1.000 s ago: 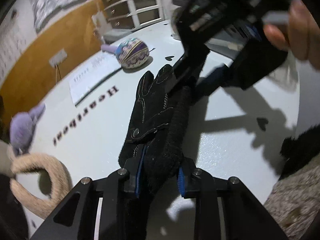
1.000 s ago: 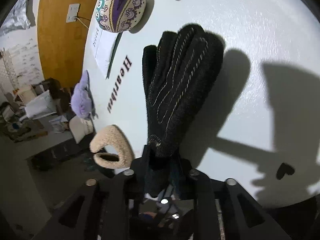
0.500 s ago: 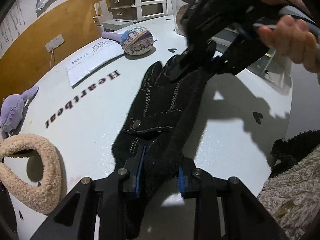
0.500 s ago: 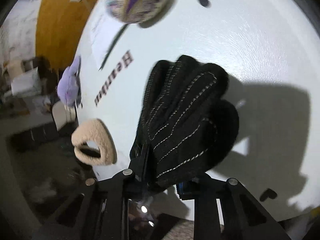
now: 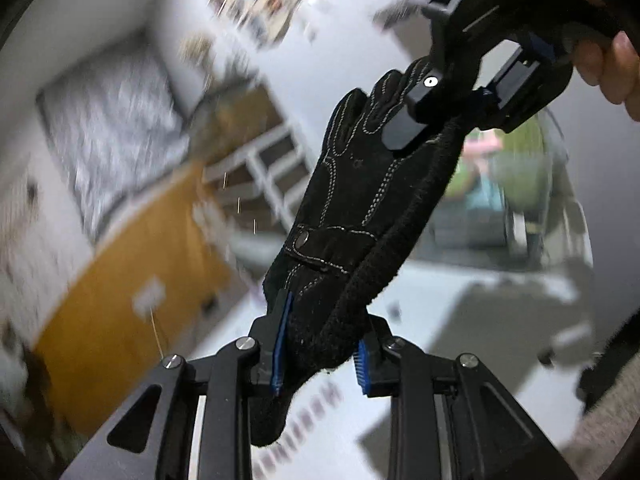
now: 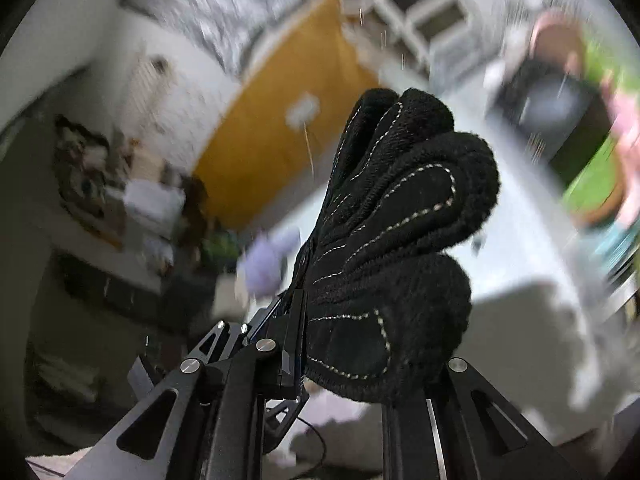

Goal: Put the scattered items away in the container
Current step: 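Lift the black gloves with the right tool toward the clear box, then lower the gloves into the clear plastic box and open the right tool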

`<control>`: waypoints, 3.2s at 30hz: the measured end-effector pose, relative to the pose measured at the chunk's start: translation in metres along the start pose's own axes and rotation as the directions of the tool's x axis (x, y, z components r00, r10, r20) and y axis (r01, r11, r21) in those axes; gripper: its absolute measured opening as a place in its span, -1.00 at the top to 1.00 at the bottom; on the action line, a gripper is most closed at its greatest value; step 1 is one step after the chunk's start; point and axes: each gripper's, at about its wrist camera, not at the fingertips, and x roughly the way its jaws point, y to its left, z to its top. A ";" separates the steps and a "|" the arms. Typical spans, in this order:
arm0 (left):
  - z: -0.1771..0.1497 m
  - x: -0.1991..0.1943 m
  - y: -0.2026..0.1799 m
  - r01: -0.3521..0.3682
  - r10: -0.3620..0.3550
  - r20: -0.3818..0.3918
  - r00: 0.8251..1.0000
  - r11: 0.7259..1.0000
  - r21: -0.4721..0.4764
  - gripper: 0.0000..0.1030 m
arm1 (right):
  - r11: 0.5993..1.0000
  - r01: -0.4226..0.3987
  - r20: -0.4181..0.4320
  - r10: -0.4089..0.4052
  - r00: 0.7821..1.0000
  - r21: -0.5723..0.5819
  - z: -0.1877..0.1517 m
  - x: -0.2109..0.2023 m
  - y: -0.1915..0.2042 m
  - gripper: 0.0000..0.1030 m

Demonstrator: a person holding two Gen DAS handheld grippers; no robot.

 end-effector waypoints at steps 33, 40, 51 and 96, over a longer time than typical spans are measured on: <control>0.164 0.235 -0.032 0.316 -0.310 -0.064 0.949 0.935 0.163 -0.03 | 0.741 0.268 0.381 -0.578 0.721 0.616 0.077 -0.051 -0.191 0.69; 0.172 0.221 -0.003 0.320 -0.320 -0.053 0.946 0.947 -0.004 -0.04 | 0.704 0.391 0.357 -0.665 0.656 0.593 0.075 -0.039 -0.180 0.69; 0.214 0.265 -0.064 0.339 -0.319 -0.138 0.938 0.927 0.159 -0.03 | 0.769 0.360 0.340 -0.579 0.741 0.528 0.077 -0.051 -0.181 0.23; 0.149 0.202 -0.035 0.381 -0.364 -0.233 0.902 0.924 0.030 -0.02 | 0.773 0.633 0.114 -0.633 0.765 0.044 0.164 -0.033 -0.191 0.47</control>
